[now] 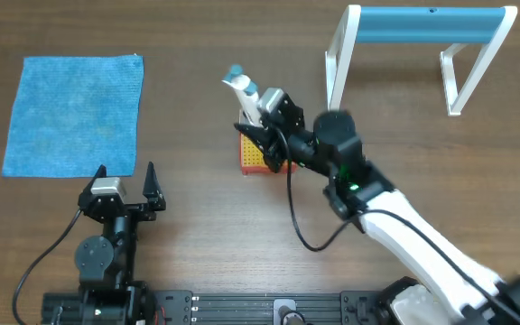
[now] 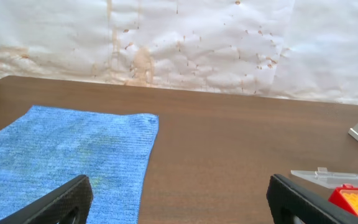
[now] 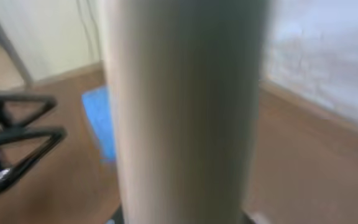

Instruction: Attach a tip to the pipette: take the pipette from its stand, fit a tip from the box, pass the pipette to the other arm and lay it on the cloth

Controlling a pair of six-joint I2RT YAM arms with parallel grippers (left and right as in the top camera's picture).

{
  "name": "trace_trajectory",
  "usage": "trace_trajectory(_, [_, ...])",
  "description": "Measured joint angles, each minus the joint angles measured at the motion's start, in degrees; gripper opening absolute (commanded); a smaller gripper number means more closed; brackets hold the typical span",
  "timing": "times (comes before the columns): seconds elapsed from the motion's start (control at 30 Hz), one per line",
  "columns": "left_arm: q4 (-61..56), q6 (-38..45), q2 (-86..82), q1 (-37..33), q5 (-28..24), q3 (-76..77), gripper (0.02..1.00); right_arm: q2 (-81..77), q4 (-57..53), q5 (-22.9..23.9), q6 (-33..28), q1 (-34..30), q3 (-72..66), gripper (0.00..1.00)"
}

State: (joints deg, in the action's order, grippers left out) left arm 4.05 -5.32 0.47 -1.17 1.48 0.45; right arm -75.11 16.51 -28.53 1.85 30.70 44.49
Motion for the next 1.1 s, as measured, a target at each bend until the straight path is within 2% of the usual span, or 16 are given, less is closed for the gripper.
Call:
trace_trajectory(0.07, [-0.02,0.0,0.0,0.0,-0.02,0.0,0.906,3.58,-14.69,-0.37,0.02,0.02,6.67,0.082])
trace_trajectory(0.17, [-0.02,0.0,0.0,0.0,-0.02,0.0,0.906,4.59,-22.38,-1.27,1.97,1.4,9.84,0.08])
trace_trajectory(0.4, [-0.02,0.0,0.0,0.0,-0.02,0.0,0.906,4.52,-22.12,-7.23,6.45,1.66,9.84,0.082])
trace_trajectory(0.57, [-0.59,-0.74,0.0,-0.02,-1.4,-0.02,0.906,4.52,-17.03,-8.55,14.86,1.66,9.84,0.08])
trace_trajectory(0.6, [-2.67,-4.31,0.07,-0.02,-5.25,-0.11,0.908,4.52,-16.52,-8.61,15.61,1.66,9.84,0.082])
trace_trajectory(0.63, [-4.94,-11.19,0.04,-0.02,-10.43,-0.09,0.998,4.52,-16.15,-8.7,16.02,1.66,9.84,0.082])
trace_trajectory(0.67, [-5.62,-26.4,0.0,0.0,-20.72,-0.09,0.998,4.52,-16.15,-8.76,16.52,1.66,9.84,0.082])
trace_trajectory(0.73, [-4.11,-44.54,0.0,0.07,-30.8,-0.09,0.996,4.52,-16.35,-8.96,16.94,1.66,9.84,0.082])
trace_trajectory(0.77, [-3.74,-52.11,0.0,0.11,-34.12,-0.09,0.996,4.52,-16.5,-8.96,16.98,1.66,9.84,0.082])
trace_trajectory(0.8, [-4.04,-60.35,0.0,0.11,-36.5,-0.09,1.0,4.52,-16.5,-8.96,17.66,1.66,9.84,0.082])
trace_trajectory(0.83, [-6.05,-65.0,0.09,0.11,-37.0,-0.11,0.985,4.52,-16.57,-9.01,18.56,1.66,9.84,0.086])
trace_trajectory(0.93, [-24.44,-74.93,0.57,0.09,-36.83,0.17,0.956,4.52,-16.52,-9.84,20.92,1.66,9.84,0.082])
trace_trajectory(1.03, [-28.11,-79.82,5.07,0.11,-37.64,1.7,0.963,4.52,-16.46,-13.44,23.34,1.66,9.84,0.082])
trace_trajectory(1.1, [-28.06,-78.64,14.73,0.11,-41.66,6.71,0.961,4.52,-16.37,-14.34,24.2,1.66,9.84,0.082])
